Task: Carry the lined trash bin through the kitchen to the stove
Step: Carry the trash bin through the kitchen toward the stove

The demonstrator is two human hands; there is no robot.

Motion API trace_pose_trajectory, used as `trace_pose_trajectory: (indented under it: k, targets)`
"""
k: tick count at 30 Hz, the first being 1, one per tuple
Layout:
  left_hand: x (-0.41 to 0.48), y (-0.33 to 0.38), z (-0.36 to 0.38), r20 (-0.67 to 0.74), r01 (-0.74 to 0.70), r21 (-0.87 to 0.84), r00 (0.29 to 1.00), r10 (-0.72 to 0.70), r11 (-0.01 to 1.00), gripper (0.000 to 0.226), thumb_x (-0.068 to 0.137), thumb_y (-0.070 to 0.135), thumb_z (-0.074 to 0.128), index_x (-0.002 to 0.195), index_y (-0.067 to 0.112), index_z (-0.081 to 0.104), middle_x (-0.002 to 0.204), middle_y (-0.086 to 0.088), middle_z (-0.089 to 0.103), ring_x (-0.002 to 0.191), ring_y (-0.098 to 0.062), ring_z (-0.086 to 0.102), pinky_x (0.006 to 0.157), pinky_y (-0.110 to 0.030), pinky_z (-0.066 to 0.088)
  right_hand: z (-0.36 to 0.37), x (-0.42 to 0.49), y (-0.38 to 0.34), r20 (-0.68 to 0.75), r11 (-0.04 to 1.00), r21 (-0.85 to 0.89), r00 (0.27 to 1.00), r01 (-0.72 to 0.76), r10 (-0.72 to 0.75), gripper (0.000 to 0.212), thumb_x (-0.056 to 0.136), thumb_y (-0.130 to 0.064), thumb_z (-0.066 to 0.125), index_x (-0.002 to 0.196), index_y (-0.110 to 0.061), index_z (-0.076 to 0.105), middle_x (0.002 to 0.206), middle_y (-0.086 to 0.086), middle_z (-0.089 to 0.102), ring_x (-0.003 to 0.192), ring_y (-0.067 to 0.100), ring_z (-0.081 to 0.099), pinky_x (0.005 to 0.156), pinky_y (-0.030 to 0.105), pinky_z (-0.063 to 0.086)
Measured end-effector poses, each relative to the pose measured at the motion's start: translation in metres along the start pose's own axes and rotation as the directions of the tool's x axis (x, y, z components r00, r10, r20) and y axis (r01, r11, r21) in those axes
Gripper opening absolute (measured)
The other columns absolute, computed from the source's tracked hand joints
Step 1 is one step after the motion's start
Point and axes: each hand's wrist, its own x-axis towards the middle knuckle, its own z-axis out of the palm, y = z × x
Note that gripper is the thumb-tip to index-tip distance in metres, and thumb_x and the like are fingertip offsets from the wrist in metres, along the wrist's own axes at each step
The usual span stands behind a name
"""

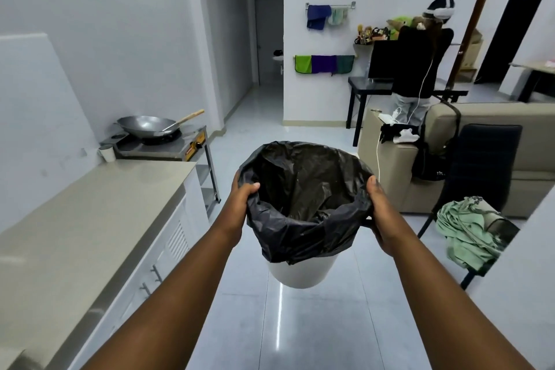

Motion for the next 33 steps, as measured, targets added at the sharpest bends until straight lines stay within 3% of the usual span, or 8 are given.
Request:
trace_pose_trajectory:
  k: [6,10,13,16,22,29,33]
  targets:
    - [0.107,0.005,0.039,-0.068,-0.014,0.017,0.998,0.015,1.000,0.076,0.075,0.031,0.061,0.149,0.020,0.047,0.142,-0.014,0.062,0.128,-0.032,0.061,0.112,-0.050,0.046,-0.034,0.117,-0.024,0.040,1.000,-0.002,0.999,0.020,-0.020,0.097,0.071,-0.084,0.041,0.155,-0.036,0.035,0.152,0.001,0.052,0.138,0.026,0.051,0.113,0.053,0.041]
    - [0.172,0.005,0.058,-0.071,-0.032,0.003,0.997,0.032,0.999,0.077,0.075,0.031,0.061,0.150,0.021,0.046,0.143,-0.013,0.062,0.128,-0.031,0.061,0.112,-0.050,0.046,-0.053,0.189,-0.031,0.063,0.999,-0.008,0.997,0.044,-0.044,0.116,0.052,-0.098,0.051,0.152,-0.039,0.039,0.150,-0.002,0.055,0.135,0.024,0.054,0.112,0.055,0.042]
    - [0.213,0.003,0.065,-0.088,-0.055,-0.002,0.995,0.054,0.998,0.073,0.079,0.027,0.058,0.151,0.020,0.043,0.141,-0.012,0.061,0.127,-0.030,0.061,0.105,-0.043,0.051,-0.058,0.238,-0.032,0.072,0.999,0.000,0.997,0.041,-0.041,0.112,0.056,-0.096,0.049,0.152,-0.039,0.039,0.151,0.000,0.054,0.136,0.025,0.053,0.113,0.055,0.041]
    - [0.257,0.001,0.064,-0.095,-0.037,-0.019,0.995,0.035,0.999,0.074,0.079,0.027,0.057,0.151,0.020,0.043,0.141,-0.012,0.061,0.126,-0.029,0.060,0.093,-0.035,0.053,-0.055,0.291,-0.029,0.078,1.000,0.001,0.997,0.024,-0.024,0.093,0.072,-0.085,0.042,0.153,-0.038,0.038,0.152,0.002,0.053,0.136,0.027,0.053,0.113,0.057,0.041]
    - [0.375,0.002,0.040,-0.087,-0.024,-0.037,0.996,0.021,0.999,0.083,0.070,0.038,0.066,0.149,0.021,0.047,0.143,-0.013,0.062,0.129,-0.032,0.061,0.112,-0.051,0.047,-0.033,0.409,-0.027,0.074,1.000,-0.015,0.997,0.009,-0.008,0.083,0.079,-0.078,0.038,0.152,-0.037,0.039,0.150,0.002,0.055,0.134,0.026,0.054,0.111,0.054,0.043]
    - [0.500,0.018,0.018,-0.076,0.005,-0.020,0.997,-0.006,1.000,0.087,0.066,0.042,0.067,0.148,0.019,0.049,0.143,-0.012,0.062,0.129,-0.031,0.061,0.112,-0.051,0.046,-0.009,0.525,-0.042,0.075,0.999,-0.032,0.997,0.007,-0.004,0.105,0.063,-0.091,0.045,0.153,-0.038,0.037,0.151,0.001,0.054,0.135,0.026,0.054,0.110,0.053,0.044]
    - [0.594,0.025,0.007,-0.068,-0.004,-0.006,0.998,0.003,1.000,0.079,0.073,0.036,0.062,0.148,0.018,0.048,0.142,-0.012,0.062,0.129,-0.031,0.061,0.112,-0.051,0.046,0.006,0.614,-0.046,0.040,1.000,-0.017,0.999,-0.004,0.004,0.092,0.074,-0.078,0.039,0.155,-0.035,0.034,0.153,0.003,0.051,0.137,0.027,0.052,0.111,0.052,0.044]
